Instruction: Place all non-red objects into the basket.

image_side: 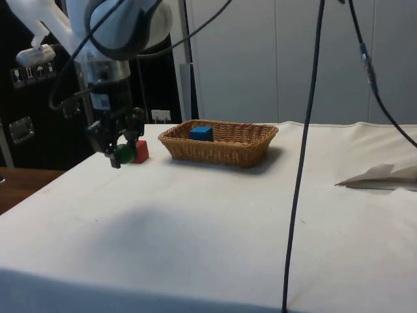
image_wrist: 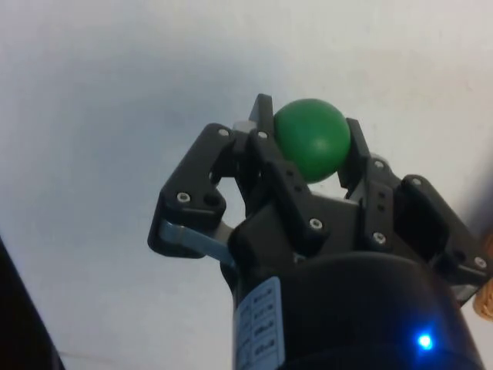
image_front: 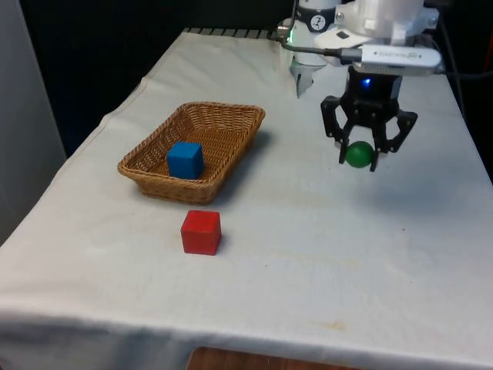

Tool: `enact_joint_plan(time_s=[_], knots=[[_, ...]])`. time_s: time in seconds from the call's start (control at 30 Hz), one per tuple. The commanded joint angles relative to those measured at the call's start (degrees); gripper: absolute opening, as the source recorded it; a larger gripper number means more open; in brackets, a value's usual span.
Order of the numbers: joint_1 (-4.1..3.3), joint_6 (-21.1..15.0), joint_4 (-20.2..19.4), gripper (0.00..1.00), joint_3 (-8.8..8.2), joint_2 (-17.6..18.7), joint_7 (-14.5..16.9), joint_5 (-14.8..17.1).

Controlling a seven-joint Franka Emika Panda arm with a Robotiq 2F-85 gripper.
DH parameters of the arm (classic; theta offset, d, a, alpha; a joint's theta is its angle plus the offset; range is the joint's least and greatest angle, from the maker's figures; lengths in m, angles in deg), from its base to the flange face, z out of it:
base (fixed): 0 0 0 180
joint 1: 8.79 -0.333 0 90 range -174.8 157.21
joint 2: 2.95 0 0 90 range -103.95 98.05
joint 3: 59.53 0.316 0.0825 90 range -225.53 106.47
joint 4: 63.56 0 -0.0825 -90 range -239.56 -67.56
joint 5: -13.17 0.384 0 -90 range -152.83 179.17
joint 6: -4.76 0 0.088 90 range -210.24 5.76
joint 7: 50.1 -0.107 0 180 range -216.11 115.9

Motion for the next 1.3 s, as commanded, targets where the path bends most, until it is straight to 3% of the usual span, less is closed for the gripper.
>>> enact_joint_plan(time_s=[0.0,0.37,0.4,0.67,0.7,0.73,0.8,0.97,1.0,1.03,1.27], knots=[[0.0,-0.5,-1.0,0.0,-0.17,-0.7,0.3,-0.3],[0.46,-1.2,-5.5,0.0,-1.55,-3.7,3.4,-0.7],[0.29,-0.4,-4.5,0.0,-1.49,-3.0,2.9,-0.7],[1.26,-2.5,-9.7,0.0,-1.89,-6.7,5.7,-0.1],[0.92,-1.5,-8.9,0.0,-2.18,-6.1,5.0,-0.7],[1.43,-2.6,-10.1,0.0,-1.89,-7.0,6.0,0.1],[1.78,-3.1,-11.5,0.0,-1.95,-8.0,6.8,0.4],[2.29,-4.2,-13.6,0.0,-2.06,-9.4,8.4,1.5],[2.01,-3.6,-13.3,0.0,-2.46,-9.1,8.0,1.0],[2.52,-4.6,-14.3,0.0,-2.06,-9.9,9.2,2.1],[3.21,-5.4,-16.8,0.0,-2.52,-11.7,12.0,4.0]])
